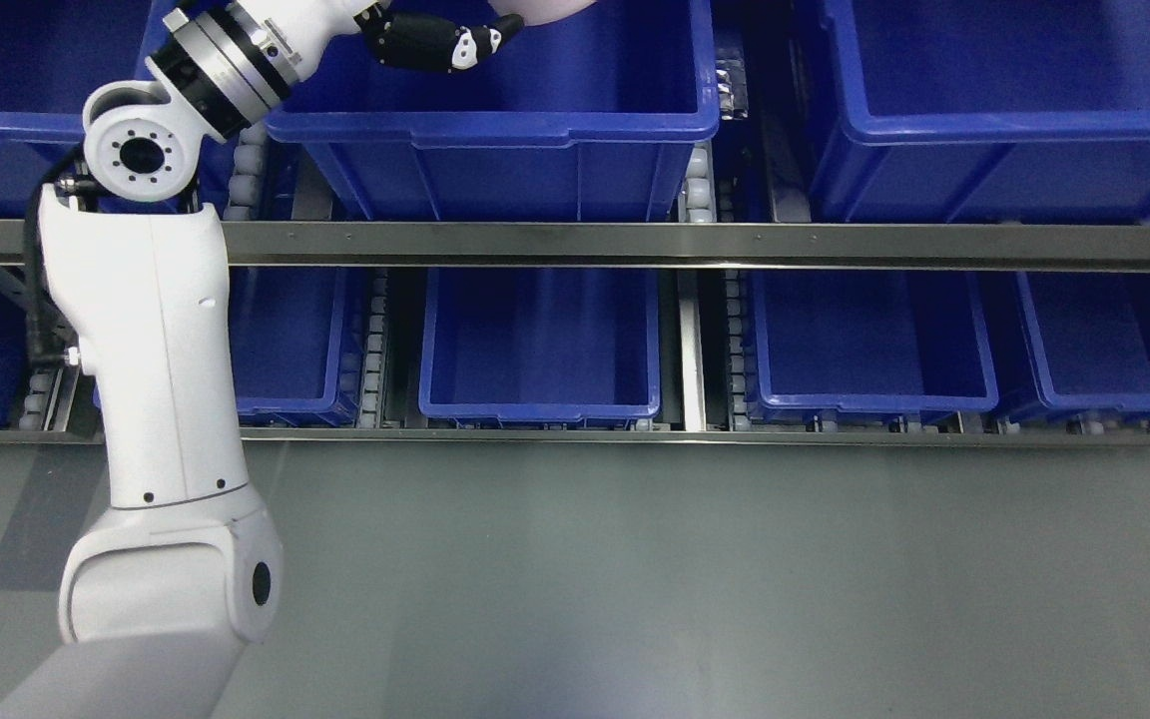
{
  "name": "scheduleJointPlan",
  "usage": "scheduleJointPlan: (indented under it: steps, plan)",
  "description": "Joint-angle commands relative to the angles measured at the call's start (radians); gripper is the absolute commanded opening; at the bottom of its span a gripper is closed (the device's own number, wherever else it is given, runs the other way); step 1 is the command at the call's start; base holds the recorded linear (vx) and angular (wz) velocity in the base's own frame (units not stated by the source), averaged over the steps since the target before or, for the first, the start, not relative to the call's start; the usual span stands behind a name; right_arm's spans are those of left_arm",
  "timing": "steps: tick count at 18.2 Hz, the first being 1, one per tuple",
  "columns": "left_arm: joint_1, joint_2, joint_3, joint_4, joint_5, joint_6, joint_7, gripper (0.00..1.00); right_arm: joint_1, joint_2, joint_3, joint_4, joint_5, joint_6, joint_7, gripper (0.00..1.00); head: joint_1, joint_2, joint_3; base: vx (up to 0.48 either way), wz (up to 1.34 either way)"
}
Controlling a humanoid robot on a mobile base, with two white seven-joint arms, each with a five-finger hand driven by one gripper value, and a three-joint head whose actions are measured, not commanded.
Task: Stack pink IKEA bowls on left shelf middle
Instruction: 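Lower the stacked bowls into the middle blue bin and release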
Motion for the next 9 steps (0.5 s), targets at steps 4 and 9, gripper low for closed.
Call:
scheduleJointPlan:
  steps: [4,9]
  plan:
    - [-0.041,0.017,0.004,0.087,-0.107,0.019,0.0,0.04,0.0,-0.017,-0.009,0.0,0.008,0.0,-0.001,1.0,0.0,0.0,0.0,0.138,0.14]
    - [-0.039,0.017,-0.047,0.158,-0.107,0.019,0.0,0.04,0.0,-0.017,-0.009,0.0,0.008,0.0,-0.001,1.0,0.0,0.0,0.0,0.092,0.0]
